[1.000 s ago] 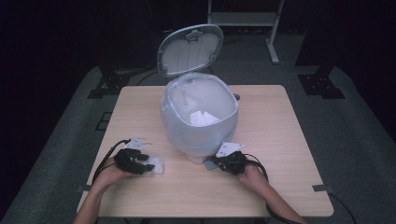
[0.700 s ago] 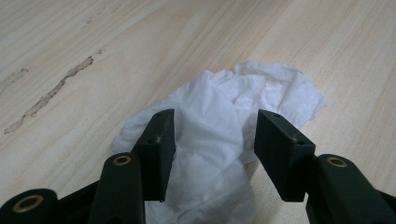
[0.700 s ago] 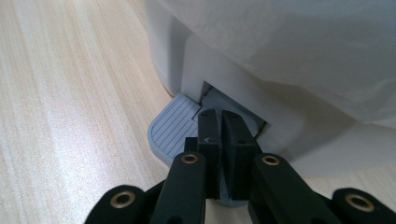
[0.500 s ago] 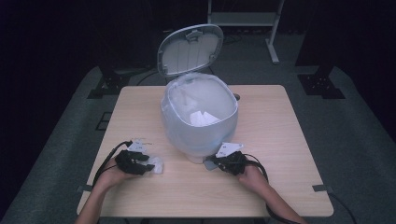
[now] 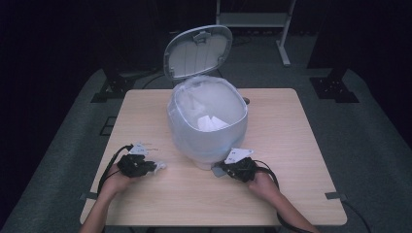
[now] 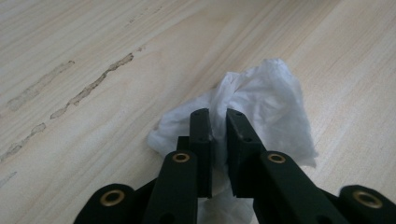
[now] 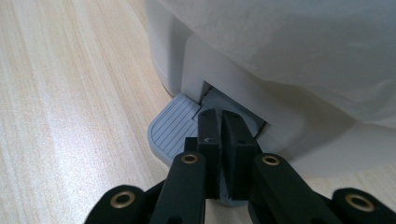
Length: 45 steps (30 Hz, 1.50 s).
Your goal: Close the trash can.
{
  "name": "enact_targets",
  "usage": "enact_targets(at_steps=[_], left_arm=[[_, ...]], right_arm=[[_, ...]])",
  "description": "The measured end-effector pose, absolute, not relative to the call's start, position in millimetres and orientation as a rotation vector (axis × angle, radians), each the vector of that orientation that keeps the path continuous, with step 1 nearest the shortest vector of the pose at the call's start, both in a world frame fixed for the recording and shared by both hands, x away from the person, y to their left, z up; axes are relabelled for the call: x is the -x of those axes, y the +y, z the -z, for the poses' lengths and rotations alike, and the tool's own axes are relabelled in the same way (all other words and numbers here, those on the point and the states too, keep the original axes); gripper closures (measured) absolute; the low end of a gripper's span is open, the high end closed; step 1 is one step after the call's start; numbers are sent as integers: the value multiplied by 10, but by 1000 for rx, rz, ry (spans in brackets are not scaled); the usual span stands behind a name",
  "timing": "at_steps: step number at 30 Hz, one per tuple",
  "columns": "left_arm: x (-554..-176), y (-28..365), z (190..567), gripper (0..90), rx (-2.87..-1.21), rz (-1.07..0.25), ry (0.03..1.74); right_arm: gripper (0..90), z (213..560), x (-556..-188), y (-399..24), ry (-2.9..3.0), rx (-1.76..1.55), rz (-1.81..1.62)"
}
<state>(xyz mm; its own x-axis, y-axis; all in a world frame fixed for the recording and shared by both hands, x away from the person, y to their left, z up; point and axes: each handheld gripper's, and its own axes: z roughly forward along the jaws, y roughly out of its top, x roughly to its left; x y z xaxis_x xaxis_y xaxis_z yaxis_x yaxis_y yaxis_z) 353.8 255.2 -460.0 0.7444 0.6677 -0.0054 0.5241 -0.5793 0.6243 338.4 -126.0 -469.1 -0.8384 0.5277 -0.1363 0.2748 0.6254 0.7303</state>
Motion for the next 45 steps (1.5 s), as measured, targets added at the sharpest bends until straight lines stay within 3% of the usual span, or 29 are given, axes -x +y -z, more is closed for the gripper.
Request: enact_targets(at_steps=[45], left_arm=[[-3352, 2705, 4031, 835, -2251, -228, 830]], right_arm=[[860, 4695, -3387, -1266, 2509, -639, -1050]])
